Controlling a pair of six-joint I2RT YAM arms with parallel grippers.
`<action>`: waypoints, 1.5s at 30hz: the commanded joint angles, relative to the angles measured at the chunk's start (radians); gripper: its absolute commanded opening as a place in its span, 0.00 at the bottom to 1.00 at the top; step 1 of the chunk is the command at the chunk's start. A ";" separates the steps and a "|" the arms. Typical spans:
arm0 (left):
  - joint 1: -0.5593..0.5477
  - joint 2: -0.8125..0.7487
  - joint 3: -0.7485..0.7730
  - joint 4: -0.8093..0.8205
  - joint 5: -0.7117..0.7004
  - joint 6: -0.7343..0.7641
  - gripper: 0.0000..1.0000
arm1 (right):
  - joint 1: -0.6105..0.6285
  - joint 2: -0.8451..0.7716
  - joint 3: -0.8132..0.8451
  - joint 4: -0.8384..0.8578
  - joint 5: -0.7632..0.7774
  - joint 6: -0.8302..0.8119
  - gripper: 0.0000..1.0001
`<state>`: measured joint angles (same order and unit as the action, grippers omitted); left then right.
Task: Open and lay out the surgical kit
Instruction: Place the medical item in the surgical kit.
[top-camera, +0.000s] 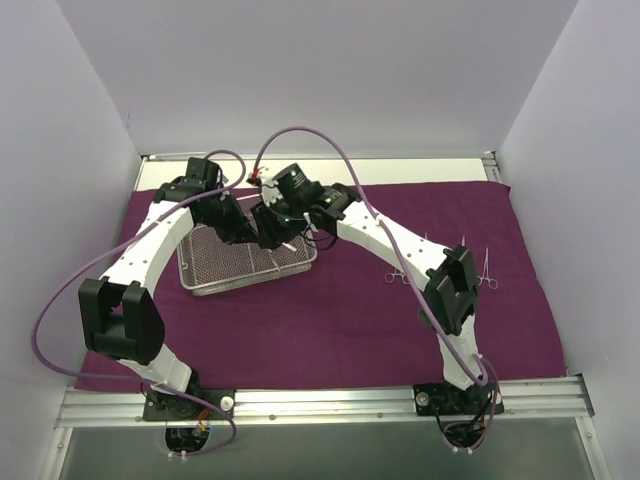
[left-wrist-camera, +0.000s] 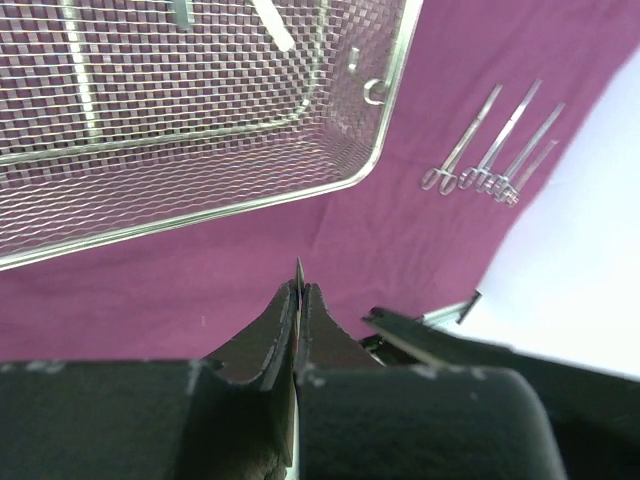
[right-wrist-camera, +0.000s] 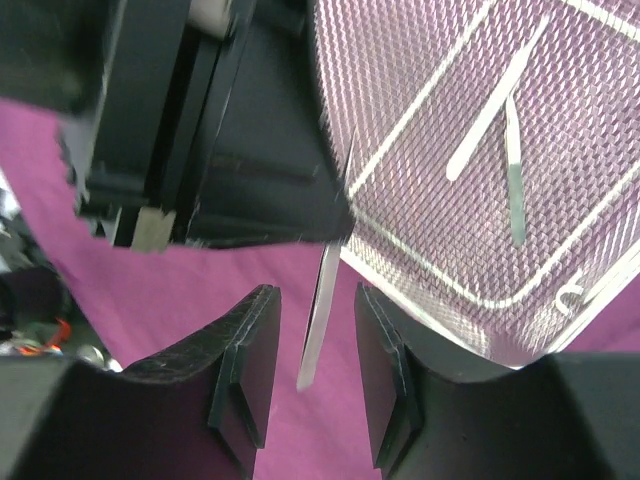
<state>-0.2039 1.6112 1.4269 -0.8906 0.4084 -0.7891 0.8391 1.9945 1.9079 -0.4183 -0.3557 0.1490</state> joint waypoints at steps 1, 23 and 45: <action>-0.009 -0.007 0.056 -0.067 -0.079 -0.015 0.02 | 0.046 0.020 0.031 -0.109 0.145 -0.045 0.37; -0.009 -0.048 -0.013 -0.021 -0.040 -0.096 0.02 | 0.109 0.099 0.071 -0.155 0.256 -0.069 0.24; 0.156 -0.169 -0.102 0.142 -0.082 0.235 0.94 | -0.279 -0.252 -0.472 -0.033 0.165 0.236 0.00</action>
<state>-0.0433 1.4757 1.3445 -0.8257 0.3294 -0.6399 0.5865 1.8656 1.4799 -0.4465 -0.2031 0.3038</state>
